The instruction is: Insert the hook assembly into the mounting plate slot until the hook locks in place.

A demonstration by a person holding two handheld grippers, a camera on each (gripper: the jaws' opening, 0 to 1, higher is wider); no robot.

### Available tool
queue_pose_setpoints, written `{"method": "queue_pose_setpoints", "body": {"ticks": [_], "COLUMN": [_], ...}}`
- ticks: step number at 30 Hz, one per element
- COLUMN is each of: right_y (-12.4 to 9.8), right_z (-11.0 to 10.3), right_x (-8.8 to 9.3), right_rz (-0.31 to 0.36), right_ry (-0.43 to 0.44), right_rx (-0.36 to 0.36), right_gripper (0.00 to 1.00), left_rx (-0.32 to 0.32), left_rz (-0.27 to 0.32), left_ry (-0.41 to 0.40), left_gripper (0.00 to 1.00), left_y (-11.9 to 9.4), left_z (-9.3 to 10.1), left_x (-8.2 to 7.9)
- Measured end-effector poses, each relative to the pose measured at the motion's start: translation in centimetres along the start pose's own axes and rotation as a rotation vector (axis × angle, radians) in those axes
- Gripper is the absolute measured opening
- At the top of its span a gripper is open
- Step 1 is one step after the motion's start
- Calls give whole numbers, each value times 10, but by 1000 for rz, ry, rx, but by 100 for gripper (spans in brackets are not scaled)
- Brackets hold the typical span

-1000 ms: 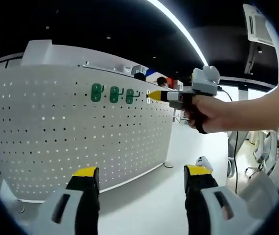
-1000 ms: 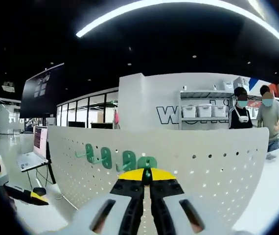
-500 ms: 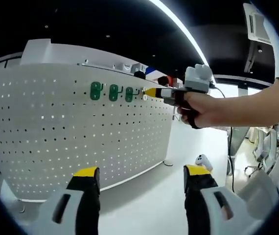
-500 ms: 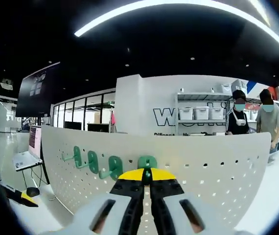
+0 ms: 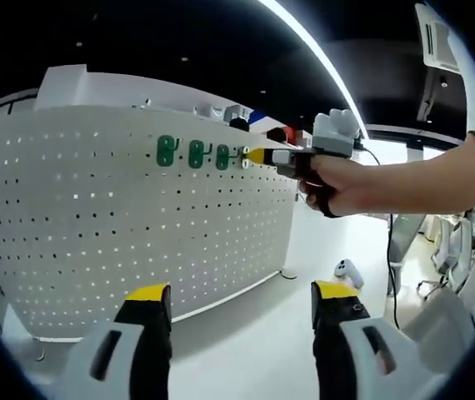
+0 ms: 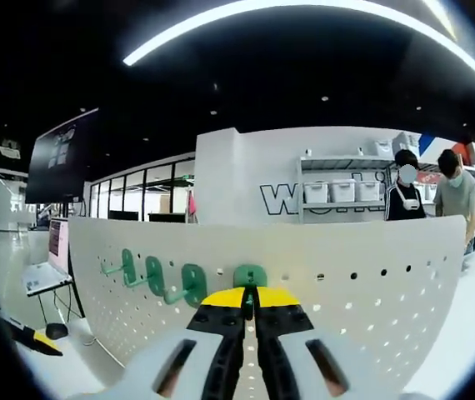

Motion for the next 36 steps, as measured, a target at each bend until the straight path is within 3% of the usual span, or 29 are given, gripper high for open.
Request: {"method": "queue_pose_setpoints", "body": {"ticks": [11, 15, 19, 21, 36], "right_y": [4, 5, 6, 5, 2], "right_z": [-5, -5, -6, -5, -6], "right_x": [1, 2, 3, 5, 5], "right_rz": [-16, -20, -14, 2, 25], "right_ry": [-58, -29, -65, -28, -15], "right_rx": [113, 164, 185, 199, 177], "right_gripper": [1, 1, 1, 1, 3], "left_rx": [-9, -15, -18, -17, -22], "left_rz": [-4, -4, -1, -1, 9], "left_ry": [-10, -14, -21, -21, -19], "left_gripper": [69, 69, 69, 69, 70], "left_y": [-3, -5, -7, -7, -7], "left_z": [-1, -3, -4, -3, -5], "left_x": [3, 3, 4, 5, 1]}}
Point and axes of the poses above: the point that each gripper's makers call its tool centre point, and the gripper's own axes: y roughly forward along the fingers, z roughly to its right, x roughly out of its underside, the point moved 3 cm from there along -y, roughly backward along the fingers, and after that the axes turned 6 degrees about -y, right-handed, at the moved point
